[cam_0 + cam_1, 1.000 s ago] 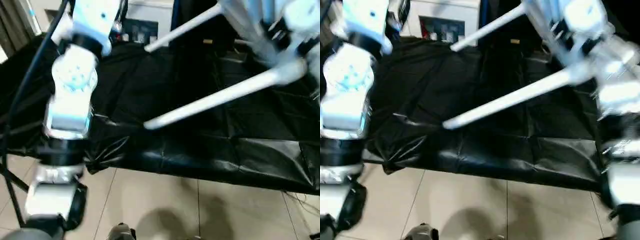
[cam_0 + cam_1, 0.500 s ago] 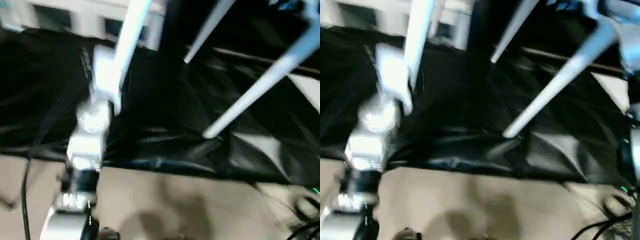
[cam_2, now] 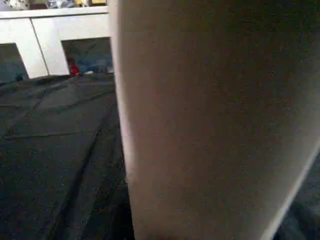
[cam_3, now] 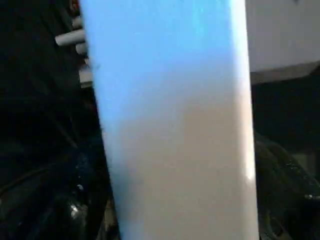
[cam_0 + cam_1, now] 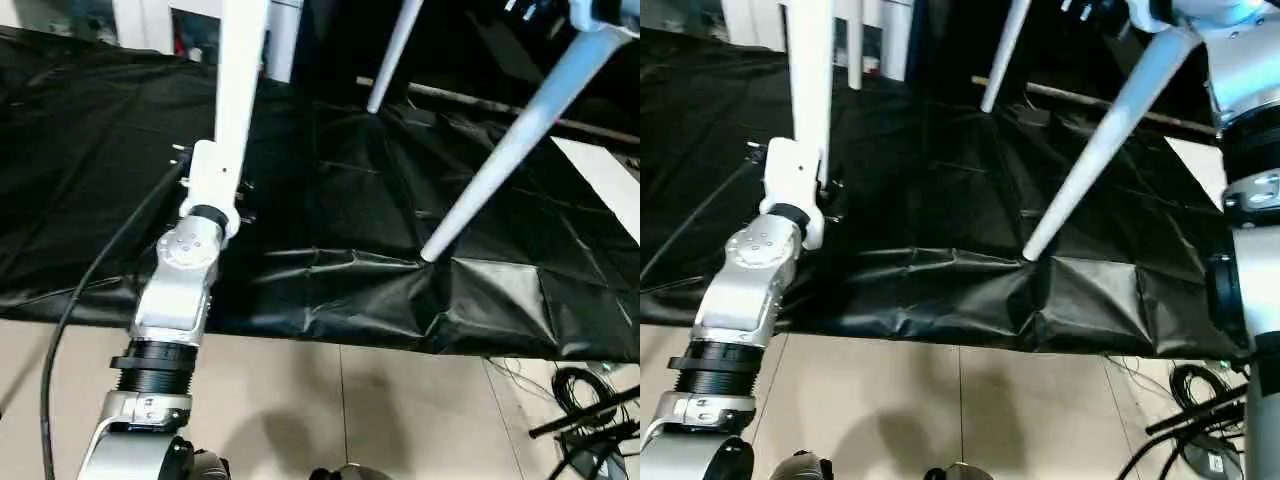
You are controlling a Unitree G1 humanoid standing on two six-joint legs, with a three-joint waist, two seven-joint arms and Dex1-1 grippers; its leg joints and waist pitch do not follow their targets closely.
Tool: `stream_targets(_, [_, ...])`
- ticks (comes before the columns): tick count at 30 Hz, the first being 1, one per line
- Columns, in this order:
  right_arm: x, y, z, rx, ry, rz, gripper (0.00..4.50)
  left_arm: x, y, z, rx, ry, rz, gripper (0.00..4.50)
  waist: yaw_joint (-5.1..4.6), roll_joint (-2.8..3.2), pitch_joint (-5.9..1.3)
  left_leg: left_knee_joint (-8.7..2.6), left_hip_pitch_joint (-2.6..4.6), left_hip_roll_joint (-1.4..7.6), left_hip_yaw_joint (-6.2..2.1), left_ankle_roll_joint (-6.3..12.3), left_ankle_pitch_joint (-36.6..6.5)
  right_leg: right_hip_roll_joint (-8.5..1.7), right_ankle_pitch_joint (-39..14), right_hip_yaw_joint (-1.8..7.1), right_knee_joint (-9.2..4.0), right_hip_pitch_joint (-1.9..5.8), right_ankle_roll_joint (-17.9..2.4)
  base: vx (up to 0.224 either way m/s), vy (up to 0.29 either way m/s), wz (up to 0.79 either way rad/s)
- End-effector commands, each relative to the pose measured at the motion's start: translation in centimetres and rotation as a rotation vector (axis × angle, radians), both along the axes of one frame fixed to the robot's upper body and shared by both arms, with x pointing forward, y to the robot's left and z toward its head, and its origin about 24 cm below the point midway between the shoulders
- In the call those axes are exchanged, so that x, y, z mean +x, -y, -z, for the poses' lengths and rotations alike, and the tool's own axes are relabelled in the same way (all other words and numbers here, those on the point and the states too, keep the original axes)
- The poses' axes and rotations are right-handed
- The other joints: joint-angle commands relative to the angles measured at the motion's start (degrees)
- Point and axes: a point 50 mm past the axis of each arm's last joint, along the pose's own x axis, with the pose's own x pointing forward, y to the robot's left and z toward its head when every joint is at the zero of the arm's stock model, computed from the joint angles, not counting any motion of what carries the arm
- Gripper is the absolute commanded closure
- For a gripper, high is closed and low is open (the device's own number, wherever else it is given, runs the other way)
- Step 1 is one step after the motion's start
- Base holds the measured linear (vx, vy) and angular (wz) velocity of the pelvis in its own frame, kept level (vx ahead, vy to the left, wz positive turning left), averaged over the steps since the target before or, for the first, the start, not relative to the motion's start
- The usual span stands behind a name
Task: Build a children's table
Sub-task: Flip table
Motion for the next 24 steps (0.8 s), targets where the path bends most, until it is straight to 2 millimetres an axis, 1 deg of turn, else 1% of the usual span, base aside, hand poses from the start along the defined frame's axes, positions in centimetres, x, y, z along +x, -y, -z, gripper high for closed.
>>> stream_targets(1, [0.5, 0.1, 2.9, -0.04, -0.119, -0.023, 0.41, 0.0, 0.5, -1.2, 0.011, 0.055, -0.004, 3.17, 0.0, 1.38, -3.94, -4.72, 2.12, 2.57, -0.94, -2.64, -19.0, -3.72, -13.0, 2.43, -3.77, 1.56, -9.0, 0.0, 0.0, 0.0])
stream_targets(2, [0.4, -0.1, 3.2, -0.041, -0.13, -0.044, 0.41, 0.0, 0.4, -1.1, 0.014, 0.053, -0.008, 3.17, 0.01, 1.4, -3.9, -4.67, 2.17, 2.59, -0.87, -2.42, -18.7, -3.67, -13.2, 2.48, -3.78, 1.48, -9.0, 0.0, 0.0, 0.0])
stream_targets(5, [0.3, -0.6, 3.0, -0.027, -0.091, -0.082, 0.32, -0.1, 0.1, -1.1, 0.019, 0.052, -0.02, 3.17, 0.03, 1.37, -3.89, -4.67, 2.3, 2.66, -0.85, -2.57, -19.1, -3.51, -14.3, 2.42, -3.78, 1.37, -9.1, 0.0, 0.0, 0.0])
stream_targets(7, [0.2, -0.8, 2.9, -0.02, -0.086, -0.104, 0.32, -0.1, 0.0, -1.1, 0.02, 0.052, -0.023, 3.17, -0.12, 1.44, -3.81, -4.74, 2.42, 2.67, -0.95, -3.0, -20.6, -3.38, -15.9, 2.33, -3.91, 1.24, -8.8, 0.0, 0.0, 0.0])
stream_targets(8, [-0.1, -1.4, 2.8, -0.012, -0.073, -0.168, 0.32, -0.1, -0.2, -1.0, 0.023, 0.049, -0.03, 3.17, -0.14, 1.31, -3.74, -4.73, 2.5, 2.68, -0.97, -3.12, -22.3, -3.48, -17.4, 2.32, -4.13, 1.11, -8.3, 0.0, 0.0, 0.0])
stream_targets(9, [-0.1, -1.4, 2.8, -0.012, -0.073, -0.168, 0.32, -0.1, -0.2, -1.0, 0.023, 0.049, -0.03, 3.17, -0.14, 1.43, -3.75, -4.75, 2.53, 2.73, -1.08, -3.2, -22.5, -3.48, -17.6, 2.32, -4.07, 1.07, -8.3, 0.0, 0.0, 0.0])
stream_targets(10, [-0.3, -1.6, 2.8, -0.012, -0.065, -0.197, 0.32, -0.1, -0.2, -1.0, 0.024, 0.049, -0.031, 3.18, -0.12, 1.28, -3.76, -4.79, 2.49, 2.72, -1.06, -3.21, -22.4, -3.45, -17.4, 2.31, -4.1, 1.08, -8.2, 0.0, 0.0, 0.0])
stream_targets(11, [-0.5, -1.9, 2.8, -0.005, -0.058, -0.227, 0.32, -0.1, -0.2, -1.0, 0.025, 0.048, -0.032, 3.18, -0.1, 1.32, -3.76, -4.81, 2.49, 2.72, -1.06, -3.18, -22.3, -3.51, -17.2, 2.31, -4.09, 1.11, -8.3, 0.0, 0.0, 0.0])
stream_targets(12, [-0.5, -1.9, 2.8, -0.005, -0.058, -0.227, 0.32, -0.1, -0.2, -1.0, 0.025, 0.048, -0.032, 3.18, -0.09, 1.31, -3.78, -4.8, 2.44, 2.72, -1.04, -3.08, -21.8, -3.49, -16.5, 2.36, -4.04, 1.14, -8.3, 0.0, 0.0, 0.0])
stream_targets(13, [-1.1, -2.7, 3.0, 0.033, -0.026, -0.314, 0.32, -0.2, -0.4, -0.8, 0.027, 0.045, -0.035, 3.18, 0.0, 1.3, -3.77, -4.87, 2.46, 2.7, -0.93, -2.9, -21.4, -3.5, -16.0, 2.4, -4.13, 1.2, -8.3, 0.0, 0.0, 0.0])
stream_targets(14, [-1.4, -3.0, 3.1, 0.052, -0.005, -0.349, 0.32, -0.2, -0.5, -0.7, 0.031, 0.042, -0.037, 3.18, -0.02, 1.44, -3.84, -4.87, 2.37, 2.73, -1.05, -2.81, -20.9, -3.58, -15.4, 2.41, -3.94, 1.3, -8.3, 0.0, 0.0, 0.0])
stream_targets(15, [-1.8, -3.4, 3.1, 0.086, 0.018, -0.393, 0.32, -0.2, -0.5, -0.6, 0.035, 0.04, -0.037, 3.18, 0.07, 1.58, -3.92, -4.93, 2.44, 2.74, -1.04, -2.77, -20.5, -3.54, -14.9, 2.39, -3.97, 1.39, -8.3, 0.0, 0.0, 0.0])
stream_targets(16, [-2.0, -3.6, 3.1, 0.108, 0.032, -0.418, 0.32, -0.2, -0.5, -0.6, 0.038, 0.039, -0.037, 3.18, 0.09, 1.44, -4.04, -4.86, 2.4, 2.78, -0.99, -2.57, -19.2, -3.57, -13.1, 2.45, -3.74, 1.45, -8.6, 0.0, 0.0, 0.0])
stream_targets(17, [-2.2, -3.8, 3.1, 0.125, 0.036, -0.438, 0.32, -0.2, -0.6, -0.5, 0.04, 0.038, -0.036, 3.18, 0.04, 1.35, -4.12, -4.88, 2.41, 2.75, -0.96, -2.34, -18.6, -3.49, -12.5, 2.43, -3.69, 1.58, -8.7, 0.0, 0.0, 0.0])
stream_targets(18, [-2.8, -4.2, 3.0, 0.175, 0.047, -0.495, 0.32, -0.2, -0.7, -0.5, 0.047, 0.038, -0.036, 3.18, 0.12, 1.43, -4.11, -4.86, 2.49, 2.72, -0.91, -2.11, -18.4, -3.45, -12.3, 2.41, -3.68, 1.53, -8.8, 0.0, 0.0, 0.0])
stream_targets(19, [-3.1, -4.5, 3.0, 0.199, 0.053, -0.522, 0.32, -0.2, -0.7, -0.5, 0.051, 0.036, -0.035, 3.18, 0.1, 1.47, -4.11, -4.99, 2.42, 2.76, -0.94, -1.58, -17.9, -3.47, -12.2, 2.48, -3.75, 1.73, -8.5, 0.0, 0.0, 0.0])
stream_targets(20, [-3.9, -5.2, 3.1, 0.26, 0.047, -0.587, 0.32, -0.1, -1.0, -0.4, 0.059, 0.03, -0.041, 3.18, 0.15, 1.83, -4.2, -4.99, 2.43, 2.8, -1.06, -1.63, -17.5, -3.48, -11.9, 2.45, -3.58, 1.77, -8.7, 0.0, 0.0, 0.0])
stream_targets(21, [-4.1, -5.4, 3.2, 0.279, 0.042, -0.61, 0.32, -0.1, -1.1, -0.3, 0.061, 0.028, -0.043, 3.18, 0.13, 1.8, -4.13, -5.13, 2.53, 2.85, -0.99, -1.32, -17.2, -3.47, -11.5, 2.53, -3.81, 1.76, -8.5, 0.0, 0.0, 0.0])
stream_targets(22, [-4.3, -5.5, 3.2, 0.292, 0.039, -0.62, 0.32, -0.1, -1.2, -0.3, 0.064, 0.026, -0.044, 3.18, 0.09, 1.73, -4.33, -5.1, 2.58, 2.91, -1.06, -1.55, -16.5, -3.41, -10.9, 2.43, -3.61, 1.76, -8.9, 0.0, 0.0, 0.0])
stream_targets(23, [-4.4, -5.6, 3.3, 0.3, 0.037, -0.627, 0.32, -0.1, -1.2, -0.3, 0.066, 0.025, -0.044, 3.18, 0.2, 1.74, -4.32, -5.05, 2.69, 2.9, -0.94, -1.63, -15.8, -3.37, -10.2, 2.46, -3.52, 1.71, -9.4, 0.0, 0.0, 0.0])
stream_targets(24, [-4.7, -5.9, 3.4, 0.322, 0.032, -0.643, 0.32, -0.1, -1.4, -0.2, 0.072, 0.023, -0.049, 3.18, 0.25, 2.04, -4.3, -5.1, 2.64, 2.9, -0.98, -1.87, -15.8, -3.38, -10.2, 2.47, -3.44, 1.77, -9.6, 0.0, 0.0, 0.0])
